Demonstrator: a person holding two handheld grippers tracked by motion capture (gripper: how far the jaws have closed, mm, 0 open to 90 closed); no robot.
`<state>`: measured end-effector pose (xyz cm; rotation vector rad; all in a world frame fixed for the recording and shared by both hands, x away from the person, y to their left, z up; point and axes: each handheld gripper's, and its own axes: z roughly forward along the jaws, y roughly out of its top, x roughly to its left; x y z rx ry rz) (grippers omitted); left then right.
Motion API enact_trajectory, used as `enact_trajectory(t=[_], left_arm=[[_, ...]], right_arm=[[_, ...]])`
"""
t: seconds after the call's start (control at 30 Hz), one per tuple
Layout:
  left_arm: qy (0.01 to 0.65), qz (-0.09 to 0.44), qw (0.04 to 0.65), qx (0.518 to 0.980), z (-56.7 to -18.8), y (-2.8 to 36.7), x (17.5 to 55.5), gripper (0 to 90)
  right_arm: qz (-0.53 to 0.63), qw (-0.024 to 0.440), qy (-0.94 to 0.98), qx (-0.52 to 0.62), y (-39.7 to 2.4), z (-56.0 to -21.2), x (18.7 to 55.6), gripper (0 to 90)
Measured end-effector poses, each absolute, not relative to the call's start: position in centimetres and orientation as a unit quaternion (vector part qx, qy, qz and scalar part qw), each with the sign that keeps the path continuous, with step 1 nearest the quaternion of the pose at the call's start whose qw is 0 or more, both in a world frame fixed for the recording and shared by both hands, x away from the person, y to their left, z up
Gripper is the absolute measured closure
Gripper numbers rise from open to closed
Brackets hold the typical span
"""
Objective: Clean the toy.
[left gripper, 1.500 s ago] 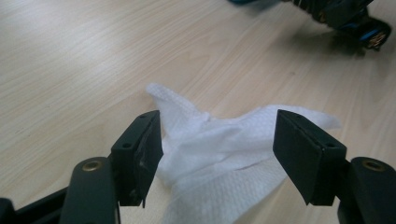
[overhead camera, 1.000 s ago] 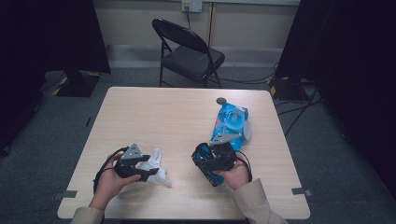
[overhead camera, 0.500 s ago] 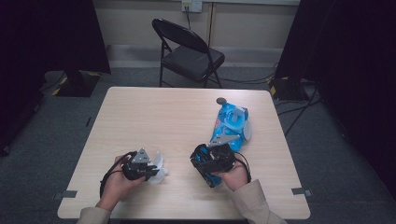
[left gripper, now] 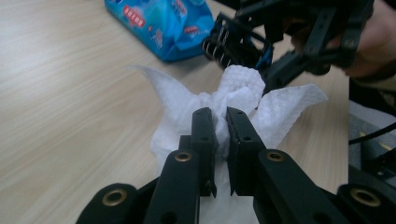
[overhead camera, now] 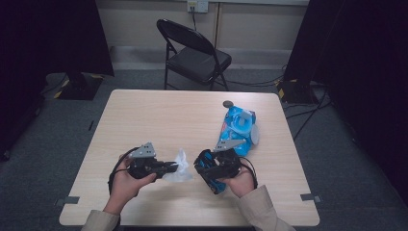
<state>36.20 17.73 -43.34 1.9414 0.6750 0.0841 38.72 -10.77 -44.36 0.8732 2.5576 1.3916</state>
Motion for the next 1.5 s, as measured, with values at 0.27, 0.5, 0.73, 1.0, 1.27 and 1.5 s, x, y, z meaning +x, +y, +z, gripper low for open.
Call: enact_trajectory(t=[0.27,0.5,0.73,1.0,1.27,1.5], left_arm=[[0.269,0.026,0.535,0.801,-42.6,15.8,37.3,83.0],[0.276,0.016,0.534,0.799,-43.3,14.8,37.8,83.0],[0.28,0.019,0.539,0.794,-43.0,14.4,38.4,83.0],[0.285,0.021,0.538,0.793,-42.9,13.9,39.1,83.0],[0.288,0.025,0.535,0.794,-42.9,13.2,40.0,82.8],[0.291,0.031,0.535,0.793,-43.0,12.5,40.6,82.4]], right_arm=[[0.459,0.044,0.843,0.276,-10.1,-44.3,38.4,25.8],[0.454,0.042,0.85,0.265,-9.5,-44.1,38.1,25.8],[0.454,0.039,0.85,0.265,-9.6,-44.3,38.1,25.8],[0.455,0.036,0.852,0.256,-9.3,-44.3,37.9,25.8],[0.456,0.034,0.853,0.251,-9.1,-44.2,37.7,25.8],[0.457,0.032,0.853,0.249,-8.9,-44.1,37.5,25.8]])
